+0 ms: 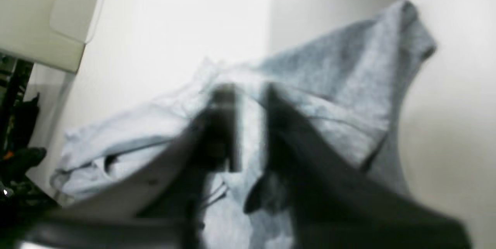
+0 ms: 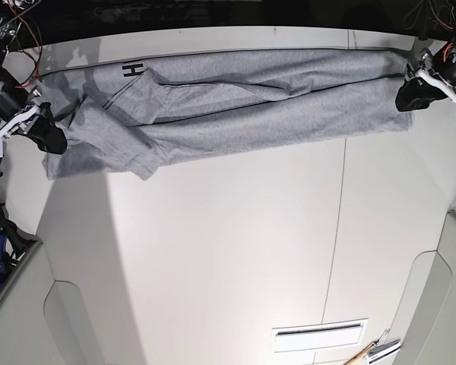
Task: Fold the T-shirt properly
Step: 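Move both grippers to the folded shirt's ends and grasp them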
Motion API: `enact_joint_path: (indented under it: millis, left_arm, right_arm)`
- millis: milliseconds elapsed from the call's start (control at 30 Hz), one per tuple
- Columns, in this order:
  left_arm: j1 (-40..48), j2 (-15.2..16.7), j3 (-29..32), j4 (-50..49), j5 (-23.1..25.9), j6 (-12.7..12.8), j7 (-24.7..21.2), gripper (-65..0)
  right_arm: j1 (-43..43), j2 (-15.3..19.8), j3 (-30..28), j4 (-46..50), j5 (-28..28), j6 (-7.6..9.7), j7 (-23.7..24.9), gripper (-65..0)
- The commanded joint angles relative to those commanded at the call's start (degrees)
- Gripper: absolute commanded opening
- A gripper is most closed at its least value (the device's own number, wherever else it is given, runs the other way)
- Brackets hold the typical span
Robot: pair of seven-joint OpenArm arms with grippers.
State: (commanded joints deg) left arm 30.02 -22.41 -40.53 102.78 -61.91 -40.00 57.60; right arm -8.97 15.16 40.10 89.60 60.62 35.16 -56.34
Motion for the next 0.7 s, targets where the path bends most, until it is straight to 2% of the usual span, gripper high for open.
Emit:
enact_joint_path:
  millis: [33, 100, 167, 233, 333, 433, 600, 700]
  left_arm:
    - [0.0, 0.0, -0.46, -0.04, 0.11, 0.0, 0.0, -33.6]
    - [-0.02, 0.0, -0.5, -0.94, 2.62, 0.0, -0.5, -25.6]
    - [0.0, 0.0, -0.46, -3.52, 6.21, 0.0, -4.17, -20.5]
    - [-0.04, 0.0, -0.46, -6.75, 8.48, 0.0, -7.43, -20.2]
    - [-0.85, -0.13, -0.46, -10.12, 9.57, 0.0, -8.11, -20.2]
    - [-1.46, -0.15, -0.02, -12.81, 10.32, 0.0, -8.13, -20.2]
    - [-1.46, -0.17, 0.87, -15.26, 10.01, 0.0, -8.96, -20.3]
    - [-1.44, -0.15, 0.87, -15.26, 5.51, 0.0, -6.67, -20.3]
  right_arm:
    - [0.04, -0.5, -0.13, 0.0, 0.02, 0.0, 0.17, -65.0]
    - [0.04, -1.99, -0.55, -0.02, 0.0, 0.17, 0.39, -65.0]
    - [0.04, -3.61, -1.99, -0.04, -0.72, 0.7, 0.5, -65.0]
    - [0.04, -4.79, -4.7, -0.13, -3.96, 0.66, 2.45, -65.0]
    - [0.02, -4.87, -10.34, -0.7, -8.55, 0.61, 5.64, -65.0]
    - [0.02, -4.87, -14.27, -0.7, -9.22, 0.59, 5.77, -65.0]
    - [0.02, -4.85, -15.47, -0.7, -9.22, 0.2, 5.95, -65.0]
    - [-0.11, -4.87, -15.47, -0.7, -9.2, 0.17, 5.77, -65.0]
